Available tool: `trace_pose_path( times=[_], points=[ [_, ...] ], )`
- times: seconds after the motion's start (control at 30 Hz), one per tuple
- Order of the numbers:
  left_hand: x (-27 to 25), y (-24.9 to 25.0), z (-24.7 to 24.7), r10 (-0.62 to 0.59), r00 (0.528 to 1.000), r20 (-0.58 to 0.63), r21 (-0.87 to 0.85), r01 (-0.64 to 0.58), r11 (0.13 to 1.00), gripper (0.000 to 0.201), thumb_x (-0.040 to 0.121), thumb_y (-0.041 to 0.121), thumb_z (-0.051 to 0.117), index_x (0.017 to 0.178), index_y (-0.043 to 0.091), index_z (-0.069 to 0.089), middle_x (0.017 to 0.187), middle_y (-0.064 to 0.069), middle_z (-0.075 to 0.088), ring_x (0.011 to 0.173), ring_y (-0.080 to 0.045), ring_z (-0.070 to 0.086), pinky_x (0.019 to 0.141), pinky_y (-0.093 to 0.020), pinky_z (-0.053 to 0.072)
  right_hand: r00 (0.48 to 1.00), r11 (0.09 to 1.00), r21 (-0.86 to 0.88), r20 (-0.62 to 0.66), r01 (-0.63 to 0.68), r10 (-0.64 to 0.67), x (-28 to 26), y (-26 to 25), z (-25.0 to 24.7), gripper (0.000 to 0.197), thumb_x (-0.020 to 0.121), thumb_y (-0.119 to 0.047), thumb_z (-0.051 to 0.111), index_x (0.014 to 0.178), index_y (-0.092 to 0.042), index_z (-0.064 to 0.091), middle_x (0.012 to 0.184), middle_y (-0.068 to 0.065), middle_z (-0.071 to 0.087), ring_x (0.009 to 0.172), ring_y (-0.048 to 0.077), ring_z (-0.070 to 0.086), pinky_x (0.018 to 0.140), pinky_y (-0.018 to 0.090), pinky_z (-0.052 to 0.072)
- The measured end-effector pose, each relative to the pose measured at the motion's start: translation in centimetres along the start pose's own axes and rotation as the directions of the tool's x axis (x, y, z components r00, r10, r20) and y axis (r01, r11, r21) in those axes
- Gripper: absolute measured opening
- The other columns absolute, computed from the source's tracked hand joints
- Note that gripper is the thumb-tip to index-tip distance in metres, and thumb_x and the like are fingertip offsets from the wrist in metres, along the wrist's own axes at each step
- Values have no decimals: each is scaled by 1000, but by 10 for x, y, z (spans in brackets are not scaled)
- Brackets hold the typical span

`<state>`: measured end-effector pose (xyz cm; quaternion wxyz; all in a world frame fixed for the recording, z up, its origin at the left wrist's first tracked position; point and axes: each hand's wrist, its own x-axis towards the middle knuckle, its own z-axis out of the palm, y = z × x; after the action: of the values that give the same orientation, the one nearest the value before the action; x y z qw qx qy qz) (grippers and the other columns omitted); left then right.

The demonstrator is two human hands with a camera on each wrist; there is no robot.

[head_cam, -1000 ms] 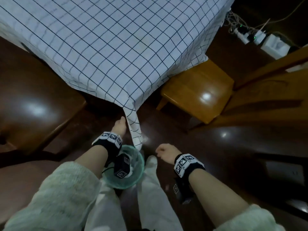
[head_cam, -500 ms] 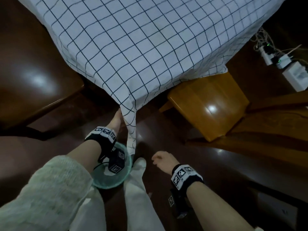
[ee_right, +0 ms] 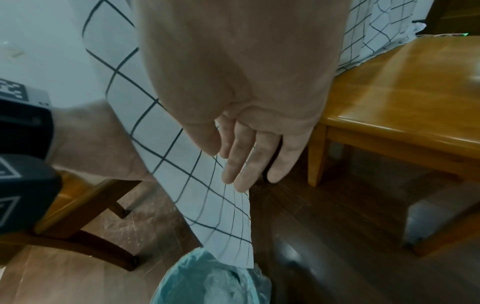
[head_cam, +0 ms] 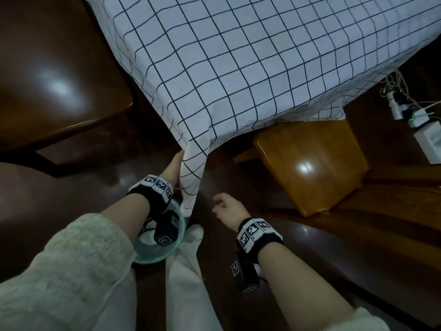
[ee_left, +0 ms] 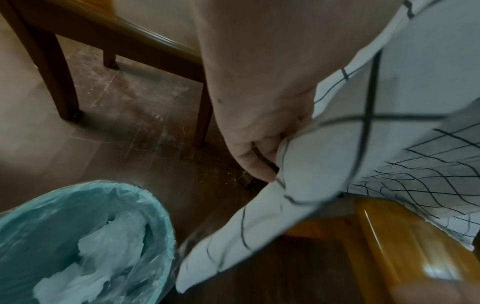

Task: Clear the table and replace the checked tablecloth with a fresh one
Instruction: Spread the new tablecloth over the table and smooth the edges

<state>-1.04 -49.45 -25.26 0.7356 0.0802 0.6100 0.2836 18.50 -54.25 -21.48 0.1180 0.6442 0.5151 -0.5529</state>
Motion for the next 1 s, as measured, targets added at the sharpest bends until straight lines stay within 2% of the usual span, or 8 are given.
trace_pose_path(
  times=[0.1, 0.33, 0.4, 0.53, 0.63, 0.8, 0.93, 1.0],
  points=[
    [-15, 1, -7, 64, 997, -36, -27, -65, 998, 50, 78, 67, 50, 101, 25, 66, 102, -4, 69, 100, -25, 61, 95, -45, 45, 1000, 1000, -11, 10, -1, 1, -6, -4, 2, 30, 93, -17, 47, 121, -23, 56, 114, 6, 65, 104, 24, 62, 95, 38, 50],
    [-52, -8, -50, 121, 969, -214, -204, -166, 965, 11, 88, 17, 65, 92, 7, 63, 93, -16, 67, 78, -26, 66, 84, -41, 53, 999, 999, -37, 13, -30, 30, -29, -12, 12, 27, 92, -16, 51, 118, -20, 58, 117, 7, 64, 102, 22, 61, 96, 34, 49],
    [-66, -12, -62, 128, 967, -218, -225, -178, 958, 11, 85, 15, 69, 86, 6, 62, 87, -18, 69, 75, -26, 65, 84, -42, 53, 1000, 999, -38, -4, -22, 21, -36, -22, 15, 25, 93, -16, 50, 116, -21, 58, 116, 7, 65, 100, 22, 61, 95, 35, 49],
    [-91, -20, -73, 116, 972, -206, -219, -161, 962, 22, 85, 18, 69, 73, 14, 52, 58, -2, 53, 45, -13, 50, 51, -23, 43, 996, 1000, -20, -92, 12, -14, -53, -48, 22, 30, 94, -22, 48, 124, -23, 53, 116, 5, 63, 105, 26, 61, 95, 40, 49],
    [-107, -25, -82, 92, 975, -203, -217, -136, 967, 23, 83, 26, 72, 72, 18, 54, 56, 3, 55, 51, -13, 53, 59, -25, 38, 980, 998, -6, -188, 64, -63, -67, -71, 25, 37, 97, -23, 44, 134, -24, 45, 118, 0, 60, 102, 24, 60, 89, 36, 49],
    [-131, -28, -97, 148, 956, -252, -168, -193, 967, 29, 75, 41, 77, 86, 16, 67, 102, -13, 70, 100, -27, 65, 94, -45, 48, 963, 991, 11, -235, 135, -129, -77, -99, 36, 39, 98, -23, 44, 137, -22, 43, 120, -1, 57, 107, 21, 57, 92, 36, 48],
    [-140, -27, -104, 227, 932, -282, -23, -243, 970, 26, 90, 35, 64, 69, 21, 63, 65, 6, 60, 70, -16, 53, 73, -30, 45, 953, 986, 68, -275, 151, -127, -81, -116, 43, 39, 100, -26, 44, 138, -19, 44, 130, 4, 54, 108, 17, 54, 92, 30, 44],
    [-145, -27, -107, 281, 924, -261, 71, -272, 960, 26, 91, 34, 61, 70, 21, 65, 62, 6, 57, 70, -17, 51, 75, -33, 43, 946, 981, 95, -294, 170, -136, -85, -123, 44, 41, 101, -27, 42, 140, -17, 42, 133, 5, 53, 116, 20, 52, 96, 30, 41]
  ],
)
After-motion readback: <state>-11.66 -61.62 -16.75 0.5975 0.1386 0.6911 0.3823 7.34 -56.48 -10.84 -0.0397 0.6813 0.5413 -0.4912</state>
